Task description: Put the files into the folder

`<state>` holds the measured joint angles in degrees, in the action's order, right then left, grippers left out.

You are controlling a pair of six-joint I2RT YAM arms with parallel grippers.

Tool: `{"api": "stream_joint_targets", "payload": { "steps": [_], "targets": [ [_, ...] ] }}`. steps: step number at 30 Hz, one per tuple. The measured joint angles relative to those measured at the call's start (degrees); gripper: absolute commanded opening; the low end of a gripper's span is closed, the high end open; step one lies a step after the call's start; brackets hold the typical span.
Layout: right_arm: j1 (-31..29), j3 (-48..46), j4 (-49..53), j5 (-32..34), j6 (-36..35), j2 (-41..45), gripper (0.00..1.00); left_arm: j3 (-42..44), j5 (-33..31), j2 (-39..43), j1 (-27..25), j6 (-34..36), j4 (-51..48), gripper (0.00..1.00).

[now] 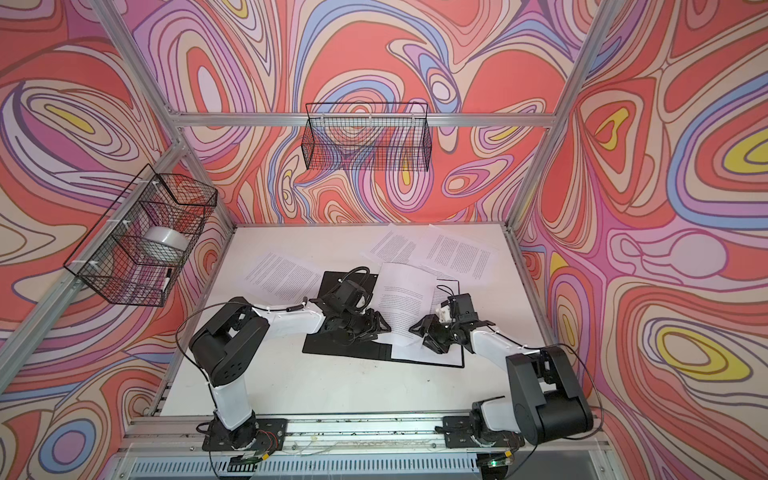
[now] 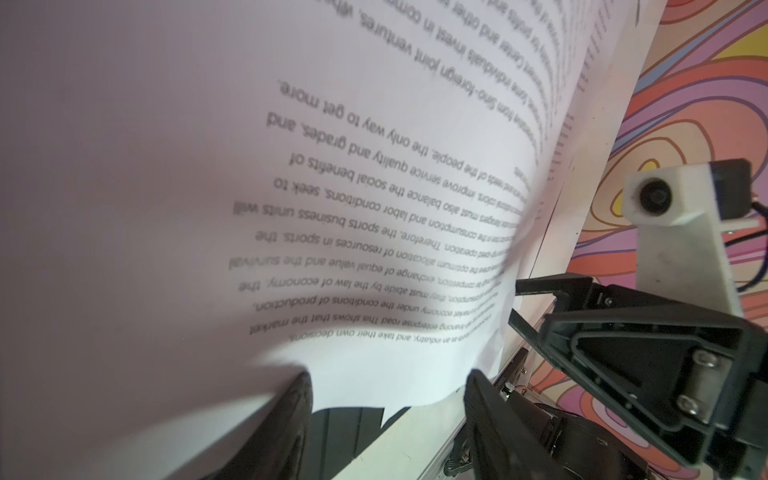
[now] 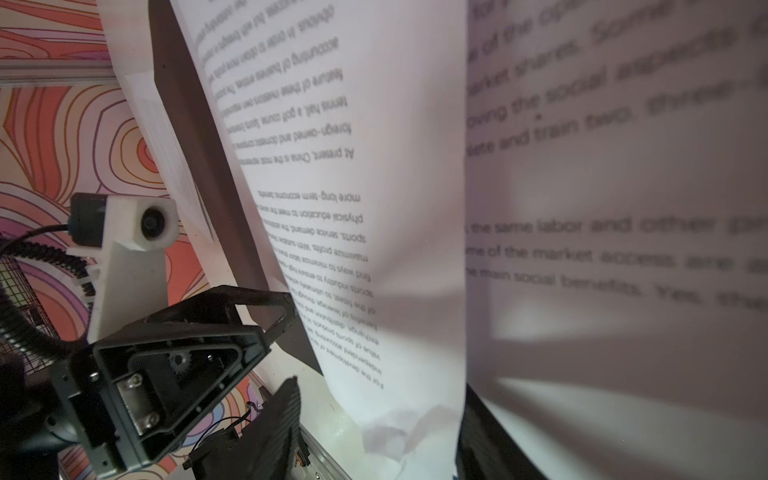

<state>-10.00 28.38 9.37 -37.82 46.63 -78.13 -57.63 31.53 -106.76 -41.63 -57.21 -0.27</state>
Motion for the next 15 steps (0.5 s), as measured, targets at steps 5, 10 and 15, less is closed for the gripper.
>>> {"api": "stream_joint_targets", "payload": {
  "steps": [5, 10, 15],
  "targets": [
    [-0.2, -0.83, 0.04, -0.15, 0.81, 0.02, 0.49, 0.04, 0.0, -0.07, 0.0, -0.02, 0.17, 0.58],
    [-0.22, -1.29, 0.13, -0.52, 0.66, 0.13, 0.4, 0.04, 0.0, -0.22, 0.02, -0.13, 0.55, 0.58],
    [-0.22, -1.97, 0.57, -0.83, 0.42, 0.81, 0.29, 0.09, 0.0, -0.39, 0.02, -0.5, 1.05, 0.57]
  ]
}}
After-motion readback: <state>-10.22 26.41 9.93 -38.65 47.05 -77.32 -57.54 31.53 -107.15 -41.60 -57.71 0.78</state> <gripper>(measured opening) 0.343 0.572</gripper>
